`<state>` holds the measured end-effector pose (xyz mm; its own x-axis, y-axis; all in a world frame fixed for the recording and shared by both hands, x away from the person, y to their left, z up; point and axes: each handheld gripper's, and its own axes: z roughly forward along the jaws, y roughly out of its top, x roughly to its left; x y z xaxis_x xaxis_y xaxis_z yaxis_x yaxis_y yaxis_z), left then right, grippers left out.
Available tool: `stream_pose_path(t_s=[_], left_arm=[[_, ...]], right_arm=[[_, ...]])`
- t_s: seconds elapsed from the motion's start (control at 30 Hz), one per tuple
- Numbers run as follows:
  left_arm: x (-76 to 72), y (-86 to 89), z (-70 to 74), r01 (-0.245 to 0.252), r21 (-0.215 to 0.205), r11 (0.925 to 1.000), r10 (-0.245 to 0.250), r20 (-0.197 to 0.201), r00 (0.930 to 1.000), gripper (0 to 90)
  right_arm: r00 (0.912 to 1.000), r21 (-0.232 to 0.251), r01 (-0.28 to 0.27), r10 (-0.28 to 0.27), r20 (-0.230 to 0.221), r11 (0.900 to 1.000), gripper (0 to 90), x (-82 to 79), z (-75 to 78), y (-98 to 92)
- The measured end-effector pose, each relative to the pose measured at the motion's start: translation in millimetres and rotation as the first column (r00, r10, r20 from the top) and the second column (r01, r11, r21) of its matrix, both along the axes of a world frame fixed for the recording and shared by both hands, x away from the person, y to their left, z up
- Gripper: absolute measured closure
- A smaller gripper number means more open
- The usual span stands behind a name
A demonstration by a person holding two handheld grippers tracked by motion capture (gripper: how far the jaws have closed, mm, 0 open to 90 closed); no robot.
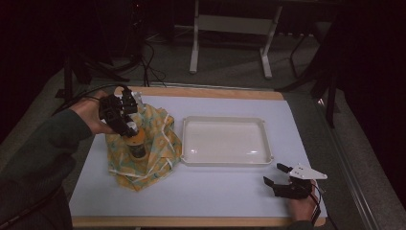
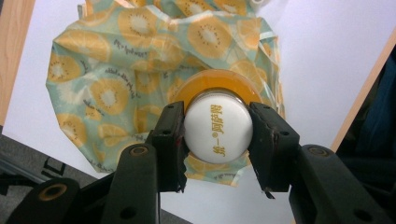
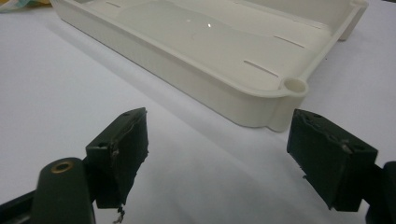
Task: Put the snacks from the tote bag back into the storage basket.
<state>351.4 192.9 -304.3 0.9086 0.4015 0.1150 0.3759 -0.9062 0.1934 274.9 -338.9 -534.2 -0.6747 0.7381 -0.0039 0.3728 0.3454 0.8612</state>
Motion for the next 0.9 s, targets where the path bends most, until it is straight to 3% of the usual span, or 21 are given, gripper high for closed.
stream_pose_path(t_s=[0.33,0.9], left_arm=[[-1.9,-8.7,9.5,0.029,0.007,0.9996,-0.029,0.014,0.9995,58.7],[-2.9,-13.7,23.8,0.032,0.012,0.9994,-0.033,0.028,0.9991,58.7]], right_arm=[[1.0,0.003,-0.001,0.001,0.002,1.0,19.9,-0.2,0.1,-0.4],[1.0,0.004,-0.001,0.001,0.0,1.0,20.0,-0.1,0.1,-0.4]])
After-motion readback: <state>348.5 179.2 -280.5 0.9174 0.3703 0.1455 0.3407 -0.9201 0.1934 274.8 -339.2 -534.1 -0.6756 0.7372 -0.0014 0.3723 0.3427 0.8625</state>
